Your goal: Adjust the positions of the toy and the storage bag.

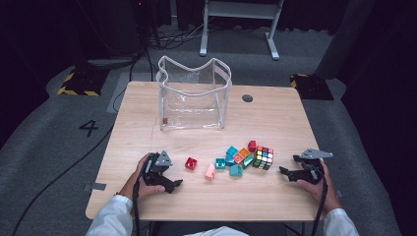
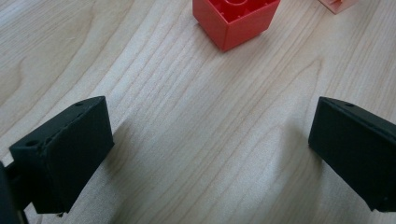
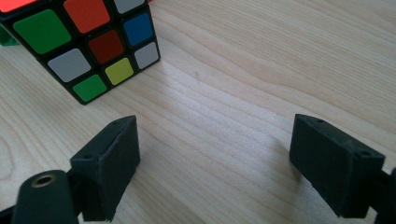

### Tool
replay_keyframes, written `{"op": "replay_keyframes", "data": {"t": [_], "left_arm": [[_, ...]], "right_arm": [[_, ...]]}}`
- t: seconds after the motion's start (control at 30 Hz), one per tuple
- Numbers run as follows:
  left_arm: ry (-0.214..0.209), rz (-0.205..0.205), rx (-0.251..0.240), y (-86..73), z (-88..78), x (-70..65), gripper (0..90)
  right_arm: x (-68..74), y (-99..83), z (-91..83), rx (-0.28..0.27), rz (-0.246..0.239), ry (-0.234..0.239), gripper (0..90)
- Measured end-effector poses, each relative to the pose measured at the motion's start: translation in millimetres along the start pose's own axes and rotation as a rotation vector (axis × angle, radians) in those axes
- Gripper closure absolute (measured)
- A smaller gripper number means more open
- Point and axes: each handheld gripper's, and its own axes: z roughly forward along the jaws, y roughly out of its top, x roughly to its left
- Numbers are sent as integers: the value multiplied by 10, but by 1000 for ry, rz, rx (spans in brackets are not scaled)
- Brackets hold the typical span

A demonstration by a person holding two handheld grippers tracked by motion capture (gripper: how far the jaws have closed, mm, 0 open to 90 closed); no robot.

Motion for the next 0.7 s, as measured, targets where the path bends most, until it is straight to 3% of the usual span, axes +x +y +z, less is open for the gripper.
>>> {"op": "replay_keyframes", "data": {"t": [0.3, 0.37, 0.43, 0.47, 0.67, 0.7], "left_arm": [[9, 5, -1, -6, -13, 12, 3], [0, -12, 0, -17, -12, 17, 3], [18, -14, -3, -22, -23, 33, 3], [34, -36, -4, -33, -31, 54, 4], [78, -71, -9, -54, -54, 131, 6], [67, -89, -7, -58, -53, 149, 6]], "right_arm": [[-3, 0, -1, 0, -1, 2, 159], [-3, 0, -1, 1, -2, 3, 159], [-9, -3, -10, 3, -4, 5, 161], [-16, -10, -15, -8, 7, 13, 187], [-74, 47, -122, -33, 23, -24, 231], [-81, 81, -153, -52, 35, -23, 237]]}}
